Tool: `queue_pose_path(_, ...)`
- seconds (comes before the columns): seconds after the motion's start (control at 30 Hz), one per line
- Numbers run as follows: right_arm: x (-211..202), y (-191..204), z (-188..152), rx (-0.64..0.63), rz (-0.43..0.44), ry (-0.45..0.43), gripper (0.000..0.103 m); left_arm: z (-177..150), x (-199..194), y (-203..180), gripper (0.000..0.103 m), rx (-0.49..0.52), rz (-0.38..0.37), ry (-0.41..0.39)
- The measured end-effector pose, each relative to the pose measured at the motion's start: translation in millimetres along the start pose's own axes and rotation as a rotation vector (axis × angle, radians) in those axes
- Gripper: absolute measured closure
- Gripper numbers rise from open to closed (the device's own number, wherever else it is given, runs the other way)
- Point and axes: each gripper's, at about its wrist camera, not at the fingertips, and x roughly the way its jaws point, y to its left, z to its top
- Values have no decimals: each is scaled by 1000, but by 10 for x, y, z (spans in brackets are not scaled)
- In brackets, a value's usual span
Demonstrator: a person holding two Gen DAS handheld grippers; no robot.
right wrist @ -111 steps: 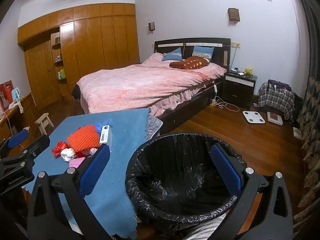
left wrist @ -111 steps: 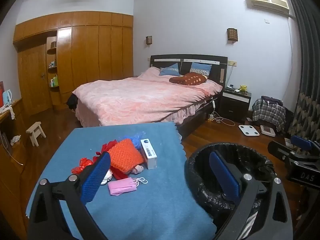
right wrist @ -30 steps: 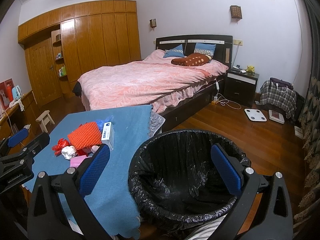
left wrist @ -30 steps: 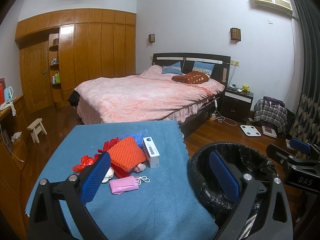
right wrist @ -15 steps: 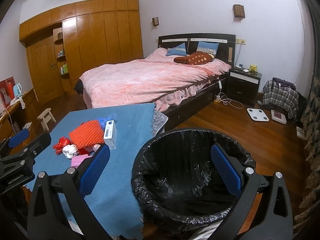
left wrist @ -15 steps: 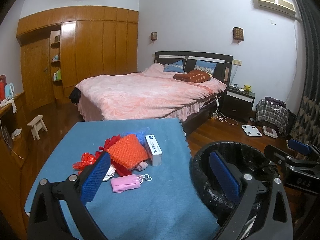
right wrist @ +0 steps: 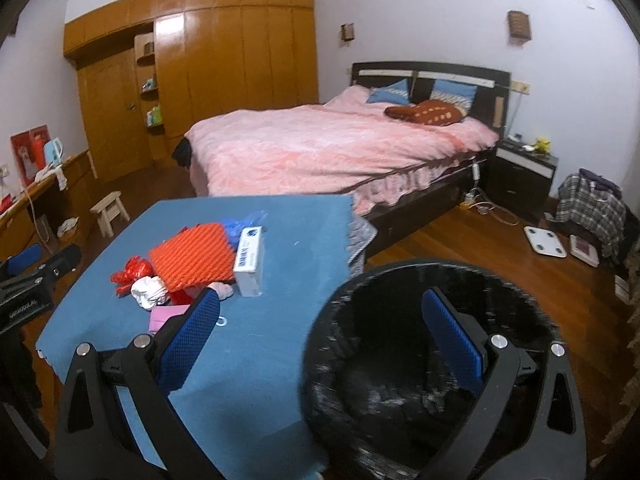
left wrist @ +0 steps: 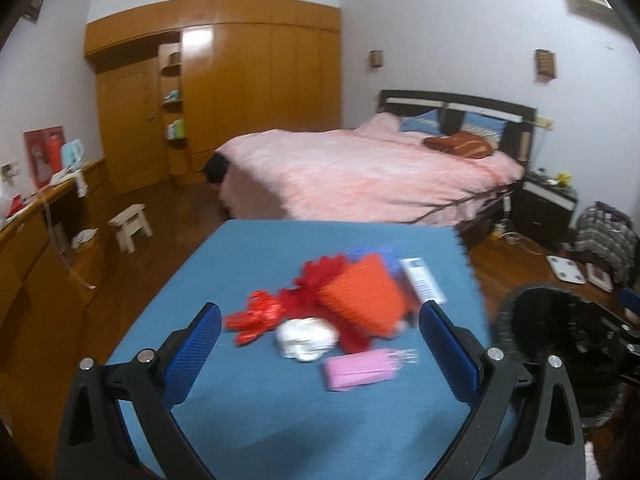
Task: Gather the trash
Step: 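Grasp the white tissue with the left tool while the right tool grasps the pink mask bag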
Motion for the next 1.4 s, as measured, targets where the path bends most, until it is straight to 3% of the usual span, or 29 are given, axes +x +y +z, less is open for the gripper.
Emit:
queue_pose_path(0.2, 434, 263, 3, -24, 29, 26, 5, -104, 343, 249, 6, 3, 71, 38)
queue_pose_path(0.5, 1062, 659, -204, -64, 78, 112, 10, -304, 952, 374, 14, 39, 68, 133)
queue_pose_path(1.0, 1578, 1229, -422, -153, 164, 228, 17, -637, 1210, 783, 14, -1, 82, 224)
queue_pose_path(1.2, 1730, 1332, -464, -177, 207, 303, 30, -675, 1248, 836, 14, -20, 81, 236)
queue_pose_path(1.4, 1736, 1397, -501, -185, 297, 332, 62, -678, 1257, 839, 14, -24, 80, 237)
